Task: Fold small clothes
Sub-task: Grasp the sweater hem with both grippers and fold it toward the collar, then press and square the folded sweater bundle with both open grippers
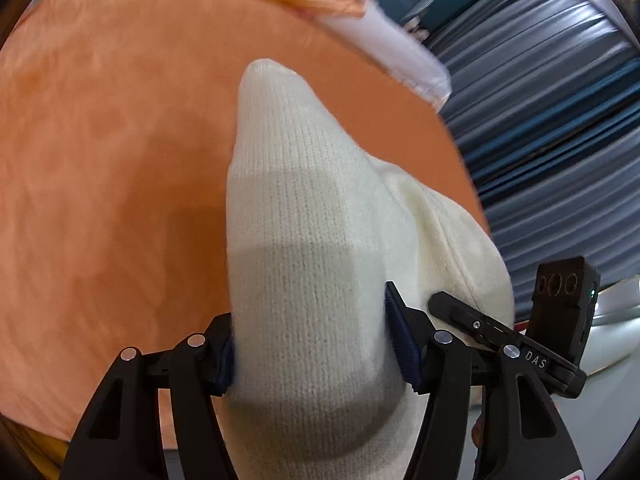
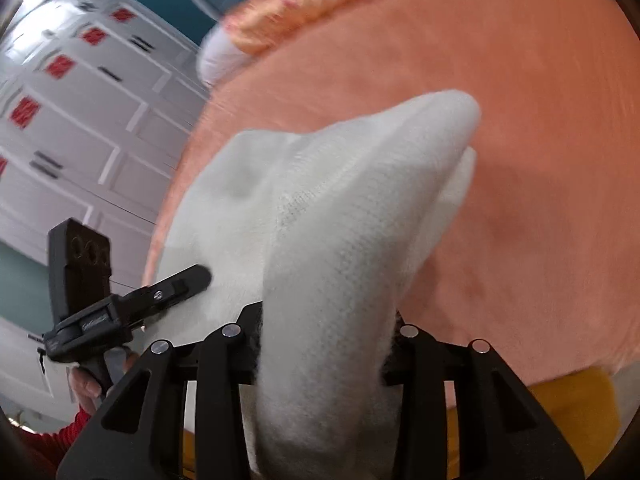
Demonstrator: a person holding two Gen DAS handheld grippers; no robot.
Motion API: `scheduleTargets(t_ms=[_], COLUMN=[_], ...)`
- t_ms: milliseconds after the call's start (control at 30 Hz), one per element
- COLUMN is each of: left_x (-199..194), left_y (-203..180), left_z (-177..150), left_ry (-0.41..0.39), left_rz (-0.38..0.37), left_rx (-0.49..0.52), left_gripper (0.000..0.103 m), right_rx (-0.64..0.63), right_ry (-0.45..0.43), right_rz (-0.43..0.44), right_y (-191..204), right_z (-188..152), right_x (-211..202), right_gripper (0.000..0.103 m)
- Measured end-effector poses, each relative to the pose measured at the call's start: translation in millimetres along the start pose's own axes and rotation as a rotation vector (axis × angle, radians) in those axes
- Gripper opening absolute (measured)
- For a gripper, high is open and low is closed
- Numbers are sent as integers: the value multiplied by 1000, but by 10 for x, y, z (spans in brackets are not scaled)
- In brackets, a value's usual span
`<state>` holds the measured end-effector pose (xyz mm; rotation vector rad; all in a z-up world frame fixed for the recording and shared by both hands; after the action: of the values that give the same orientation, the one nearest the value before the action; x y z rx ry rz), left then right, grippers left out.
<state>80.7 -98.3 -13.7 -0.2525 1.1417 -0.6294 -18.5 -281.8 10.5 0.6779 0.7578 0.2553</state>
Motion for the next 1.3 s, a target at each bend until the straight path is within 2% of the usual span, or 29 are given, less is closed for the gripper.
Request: scheduleTargets(t_ms=[167, 267, 367, 467, 500, 567, 600, 633, 667, 700, 767, 833, 900, 967, 1000, 1100, 1300], left_x=[-643, -956, -1026, -710, -576, -173, -27, 56, 44, -47, -223, -404, -536, -557, -536, -383, -113], left_y=[87, 253, 523, 1011, 1230, 1745, 1976, 2060, 2153, 2185, 2198, 2069, 1864, 1637, 1529, 1433, 1628], left_z=[473, 782, 1016, 1112, 1086, 986, 885, 861, 775, 689, 614, 596, 607, 582, 569, 487, 341], left_ry=[-149, -237, -291, -251, -224, -154, -118, -98, -94, -121, -147, -191, -238, -266, -273, -251, -180], left_rz=[-10, 22, 81, 146, 168, 273, 311, 342, 334, 276, 285, 295, 329, 396, 439, 503, 561], left_rx=[60, 88, 103, 74, 60, 3, -15, -35, -55, -85, -96, -73, -25, 46, 84, 126, 100], left_gripper=[59, 59, 60, 65, 65, 64, 63, 63, 65, 64, 63, 63, 63, 63, 63, 63, 63], right_rx=[-132, -183, -191, -121, -64, 8, 35, 41, 41, 21, -40, -106, -171, -211, -226, -249, -250], right_ry=[-86, -118, -110, -52, -16, 45, 55, 44, 30, 21, 16, 17, 4, 8, 13, 34, 78], right_rz=[61, 105, 127, 94, 44, -61, -113, -124, -123, -122, -150, -182, -216, -251, -266, -317, -371], right_y=[694, 1009, 1146, 927, 703, 390, 240, 180, 171, 210, 311, 474, 615, 666, 702, 668, 481], right_z=[440, 718, 912, 979, 927, 809, 723, 657, 607, 553, 506, 468, 450, 429, 427, 328, 152], right_x=[27, 259, 686, 1353, 1624, 1944, 2013, 1982, 1921, 1823, 1677, 1582, 1555, 1600, 1663, 1783, 1910], right_gripper=[36, 36, 37, 49, 53, 53, 53, 53, 53, 53, 49, 40, 32, 27, 21, 15, 10])
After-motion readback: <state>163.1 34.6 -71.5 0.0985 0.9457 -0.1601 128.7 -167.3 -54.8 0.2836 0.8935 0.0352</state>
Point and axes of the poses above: each gripper's, at about its wrist camera, not at the fingertips, and x roughly the way its jaws point, y to its left, z to its top, the point moved 6 cm from there along x, roughly the way its jaws point, and after that the axes turned 9 degrees about z, right-handed, at the moved point
